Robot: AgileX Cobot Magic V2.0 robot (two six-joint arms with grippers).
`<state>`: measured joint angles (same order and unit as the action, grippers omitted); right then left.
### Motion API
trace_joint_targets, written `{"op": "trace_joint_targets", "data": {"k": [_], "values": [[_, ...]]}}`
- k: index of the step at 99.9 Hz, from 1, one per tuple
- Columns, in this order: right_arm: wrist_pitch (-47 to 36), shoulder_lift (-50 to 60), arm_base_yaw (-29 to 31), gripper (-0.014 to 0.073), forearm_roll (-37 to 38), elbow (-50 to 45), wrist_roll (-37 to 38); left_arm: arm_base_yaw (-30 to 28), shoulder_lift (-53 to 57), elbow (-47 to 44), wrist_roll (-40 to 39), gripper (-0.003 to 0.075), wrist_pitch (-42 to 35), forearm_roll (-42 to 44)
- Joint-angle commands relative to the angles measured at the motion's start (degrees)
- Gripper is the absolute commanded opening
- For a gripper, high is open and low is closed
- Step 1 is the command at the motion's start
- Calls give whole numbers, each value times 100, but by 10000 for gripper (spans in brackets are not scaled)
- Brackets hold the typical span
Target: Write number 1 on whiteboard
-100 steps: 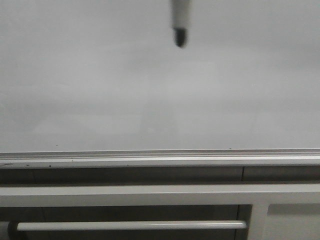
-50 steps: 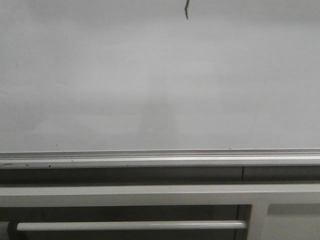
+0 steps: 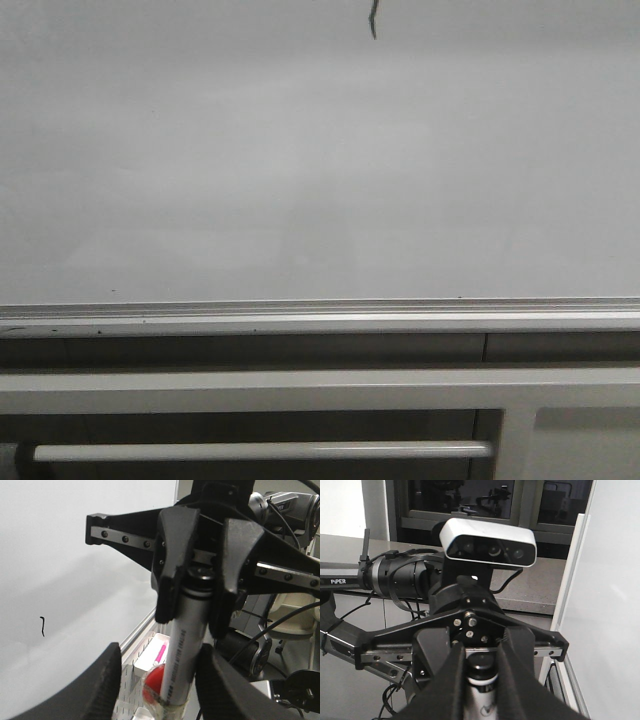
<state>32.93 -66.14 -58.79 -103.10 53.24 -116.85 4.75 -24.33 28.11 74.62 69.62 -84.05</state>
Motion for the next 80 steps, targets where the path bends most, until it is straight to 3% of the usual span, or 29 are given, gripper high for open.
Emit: {"op": "trace_joint_targets", "data": {"k": [1,42,68,80], "values": [[330,84,39,-43,-396,208,-53,36,-105,180,0,314,-49,-504],[393,84,39,-43,-396,270,-67,145,-105,180,0,307,-161,-537],[506,84,39,-43,-396,270,-67,145,-105,180,-34,45,-161,-544],[506,84,39,-43,-396,270,-67,145,-105,180,-34,-20,-174,-558]]}}
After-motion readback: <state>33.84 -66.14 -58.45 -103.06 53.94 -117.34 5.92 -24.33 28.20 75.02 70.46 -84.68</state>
